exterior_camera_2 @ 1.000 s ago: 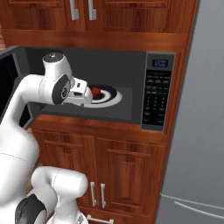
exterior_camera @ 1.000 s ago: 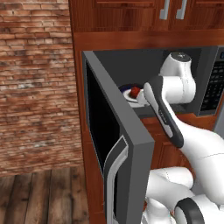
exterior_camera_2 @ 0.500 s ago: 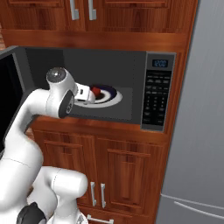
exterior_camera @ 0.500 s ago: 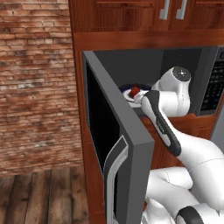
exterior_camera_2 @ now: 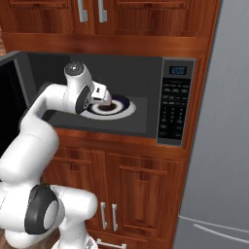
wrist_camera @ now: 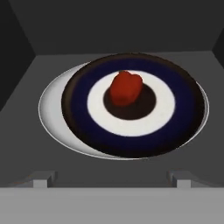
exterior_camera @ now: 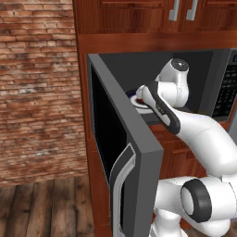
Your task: Pick the bell pepper from the microwave and place it on plate located on the counter.
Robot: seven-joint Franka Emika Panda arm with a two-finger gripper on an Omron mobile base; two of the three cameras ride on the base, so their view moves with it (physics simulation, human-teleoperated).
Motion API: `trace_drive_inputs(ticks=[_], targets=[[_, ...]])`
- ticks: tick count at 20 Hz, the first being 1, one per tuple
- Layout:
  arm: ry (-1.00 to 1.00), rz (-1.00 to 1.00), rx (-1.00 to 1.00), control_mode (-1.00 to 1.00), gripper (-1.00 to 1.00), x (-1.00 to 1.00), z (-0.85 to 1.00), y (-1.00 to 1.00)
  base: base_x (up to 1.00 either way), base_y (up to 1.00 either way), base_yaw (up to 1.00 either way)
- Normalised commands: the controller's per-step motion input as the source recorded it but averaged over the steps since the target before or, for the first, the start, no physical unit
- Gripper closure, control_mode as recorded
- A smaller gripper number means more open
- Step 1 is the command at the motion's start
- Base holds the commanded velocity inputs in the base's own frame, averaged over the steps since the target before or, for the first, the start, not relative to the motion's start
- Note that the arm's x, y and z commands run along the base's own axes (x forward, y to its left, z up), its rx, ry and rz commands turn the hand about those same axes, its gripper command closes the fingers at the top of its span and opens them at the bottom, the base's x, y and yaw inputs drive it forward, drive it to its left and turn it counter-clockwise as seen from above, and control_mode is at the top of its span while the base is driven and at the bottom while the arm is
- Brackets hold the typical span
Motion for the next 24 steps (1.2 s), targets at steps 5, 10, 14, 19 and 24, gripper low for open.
trace_drive_inputs(ticks=[5,10,14,19,24], targets=[[-0.03,0.00,0.00,-1.00,-1.00,0.26,-0.38,-0.07,0.00,0.00,0.00],[-0.03,-0.01,0.00,-1.00,-1.00,0.15,-0.32,-0.01,0.00,0.00,0.00],[0.00,-0.09,0.00,-1.00,-1.00,0.28,-0.08,0.00,0.00,0.00,0.00],[0.01,-0.16,0.00,-1.00,-1.00,0.51,0.09,0.00,0.00,0.00,0.00],[0.00,-0.04,0.00,-1.00,-1.00,0.44,-0.07,0.00,0.00,0.00,0.00]])
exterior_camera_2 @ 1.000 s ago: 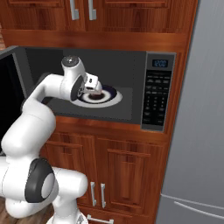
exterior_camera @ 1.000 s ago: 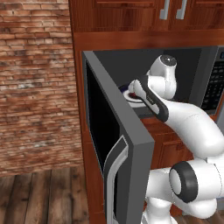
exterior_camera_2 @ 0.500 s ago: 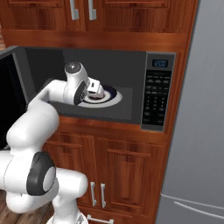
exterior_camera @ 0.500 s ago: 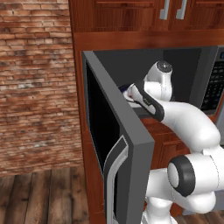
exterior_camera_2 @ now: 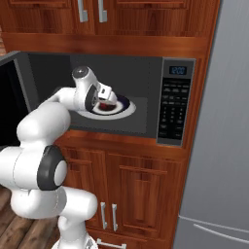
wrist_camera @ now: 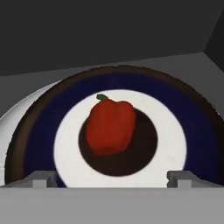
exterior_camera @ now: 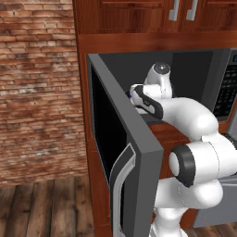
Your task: Pick the bell pepper from the microwave and place it on plate located on the counter.
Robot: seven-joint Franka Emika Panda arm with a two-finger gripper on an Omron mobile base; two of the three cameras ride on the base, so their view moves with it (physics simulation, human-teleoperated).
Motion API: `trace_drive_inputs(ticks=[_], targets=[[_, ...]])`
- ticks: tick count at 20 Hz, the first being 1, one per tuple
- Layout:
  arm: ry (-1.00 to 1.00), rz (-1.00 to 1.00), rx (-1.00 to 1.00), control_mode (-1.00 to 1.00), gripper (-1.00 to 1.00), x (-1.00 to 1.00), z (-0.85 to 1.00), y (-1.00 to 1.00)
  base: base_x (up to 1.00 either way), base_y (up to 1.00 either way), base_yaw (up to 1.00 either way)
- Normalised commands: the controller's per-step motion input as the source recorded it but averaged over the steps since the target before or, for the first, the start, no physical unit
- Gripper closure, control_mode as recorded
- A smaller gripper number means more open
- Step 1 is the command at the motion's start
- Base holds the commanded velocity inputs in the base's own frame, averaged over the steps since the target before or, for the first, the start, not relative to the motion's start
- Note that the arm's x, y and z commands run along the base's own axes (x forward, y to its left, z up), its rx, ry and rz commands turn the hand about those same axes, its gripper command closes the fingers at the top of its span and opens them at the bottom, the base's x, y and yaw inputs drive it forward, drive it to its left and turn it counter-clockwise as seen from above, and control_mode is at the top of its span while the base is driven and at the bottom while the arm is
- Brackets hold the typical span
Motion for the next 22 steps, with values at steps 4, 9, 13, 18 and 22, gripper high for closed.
trace_drive_inputs(ticks=[4,9,13,18,22], targets=[[0.00,0.00,0.00,-1.00,-1.00,0.30,-0.18,0.00,0.00,0.00,0.00],[0.01,0.00,0.00,-1.00,-1.00,0.33,-0.12,0.00,0.00,0.00,0.00],[0.02,0.00,0.00,-1.00,-1.00,0.41,-0.07,0.00,0.00,0.00,0.00],[0.02,0.00,0.00,-1.00,-1.00,0.28,-0.27,0.02,0.00,0.00,0.00],[0.00,0.00,0.00,-1.00,-1.00,0.08,-0.34,0.00,0.00,0.00,0.00]])
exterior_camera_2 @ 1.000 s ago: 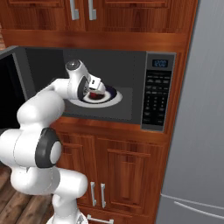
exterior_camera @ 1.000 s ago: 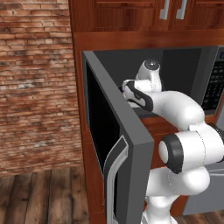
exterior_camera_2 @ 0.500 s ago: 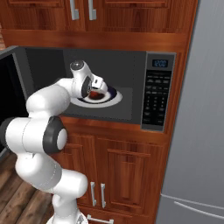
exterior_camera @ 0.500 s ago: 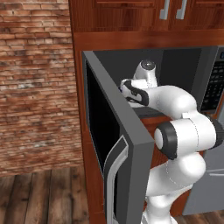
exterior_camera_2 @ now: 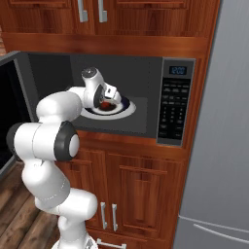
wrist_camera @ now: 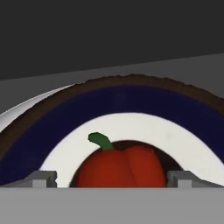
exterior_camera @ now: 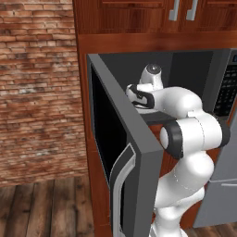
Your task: Pick the bell pepper from the microwave and place it on plate located on the counter.
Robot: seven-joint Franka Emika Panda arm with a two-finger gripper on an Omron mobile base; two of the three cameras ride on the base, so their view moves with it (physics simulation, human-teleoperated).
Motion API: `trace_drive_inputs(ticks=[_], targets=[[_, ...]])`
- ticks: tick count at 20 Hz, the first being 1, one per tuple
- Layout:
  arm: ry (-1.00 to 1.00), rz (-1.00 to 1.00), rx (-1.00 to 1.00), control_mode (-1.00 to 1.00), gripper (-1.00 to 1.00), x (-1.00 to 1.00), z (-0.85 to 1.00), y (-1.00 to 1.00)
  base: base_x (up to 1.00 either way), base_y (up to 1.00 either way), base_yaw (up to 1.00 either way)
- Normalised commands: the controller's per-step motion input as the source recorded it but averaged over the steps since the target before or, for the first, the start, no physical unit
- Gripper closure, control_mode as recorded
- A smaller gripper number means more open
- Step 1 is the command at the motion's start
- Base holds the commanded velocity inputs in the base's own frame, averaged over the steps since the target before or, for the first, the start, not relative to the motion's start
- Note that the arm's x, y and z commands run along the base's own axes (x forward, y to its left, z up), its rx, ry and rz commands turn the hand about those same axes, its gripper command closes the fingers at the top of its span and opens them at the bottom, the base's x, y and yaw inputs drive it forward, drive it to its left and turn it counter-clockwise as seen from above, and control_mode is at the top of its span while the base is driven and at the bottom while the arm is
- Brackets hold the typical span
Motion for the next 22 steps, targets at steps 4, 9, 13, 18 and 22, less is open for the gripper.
trace_drive_inputs(ticks=[4,9,13,18,22], targets=[[0.00,0.00,0.00,-1.00,1.00,0.00,-0.31,0.00,0.00,0.00,0.00],[0.00,0.00,0.00,-1.00,1.00,0.00,-0.01,0.00,0.00,0.00,0.00],[0.00,0.00,0.00,-1.00,1.00,-0.09,-0.02,0.00,0.00,0.00,0.00],[0.00,0.01,0.00,-1.00,1.00,-0.71,0.07,0.00,0.00,0.00,0.00],[0.06,0.00,0.00,-1.00,1.00,-0.54,0.42,0.14,0.00,0.00,0.00]])
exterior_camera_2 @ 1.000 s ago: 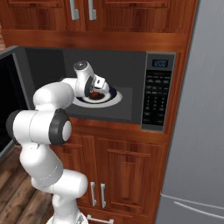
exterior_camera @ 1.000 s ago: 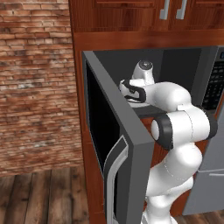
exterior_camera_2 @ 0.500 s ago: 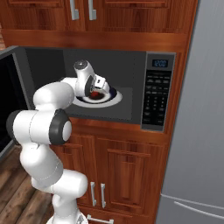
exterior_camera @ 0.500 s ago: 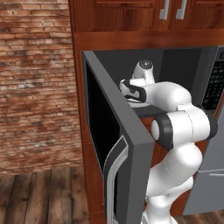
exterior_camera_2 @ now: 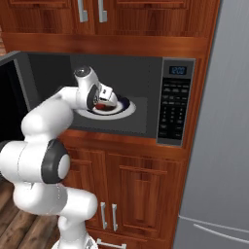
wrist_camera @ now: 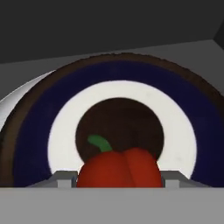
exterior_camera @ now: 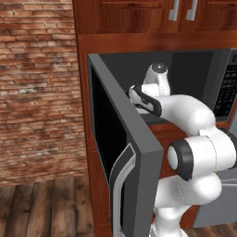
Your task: Pick the bell pepper from the microwave and place it on plate located on the counter.
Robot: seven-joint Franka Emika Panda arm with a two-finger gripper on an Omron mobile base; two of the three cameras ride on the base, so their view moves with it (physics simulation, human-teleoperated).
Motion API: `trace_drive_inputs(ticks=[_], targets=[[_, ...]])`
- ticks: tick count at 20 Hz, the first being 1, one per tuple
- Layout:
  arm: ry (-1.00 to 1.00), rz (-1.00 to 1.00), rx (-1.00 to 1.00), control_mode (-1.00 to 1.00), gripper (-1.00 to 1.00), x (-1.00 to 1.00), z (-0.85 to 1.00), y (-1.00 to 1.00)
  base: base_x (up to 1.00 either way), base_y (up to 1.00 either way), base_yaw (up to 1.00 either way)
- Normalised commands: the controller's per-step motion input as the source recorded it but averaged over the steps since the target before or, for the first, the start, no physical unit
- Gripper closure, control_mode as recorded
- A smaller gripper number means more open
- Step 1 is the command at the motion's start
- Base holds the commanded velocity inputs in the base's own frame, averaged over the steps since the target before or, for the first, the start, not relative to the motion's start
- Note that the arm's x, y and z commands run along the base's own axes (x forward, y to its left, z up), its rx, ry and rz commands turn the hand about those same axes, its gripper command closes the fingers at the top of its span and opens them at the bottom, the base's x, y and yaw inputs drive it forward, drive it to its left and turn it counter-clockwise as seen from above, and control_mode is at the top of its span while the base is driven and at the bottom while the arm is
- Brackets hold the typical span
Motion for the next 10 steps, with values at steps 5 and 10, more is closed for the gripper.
trace_drive_inputs(ticks=[5,10], targets=[[0.16,0.01,-0.02,-1.00,1.00,-0.76,0.43,0.14,0.00,0.00,0.00],[0.01,0.04,-0.03,-1.00,1.00,-0.97,0.00,0.05,0.00,0.00,0.00]])
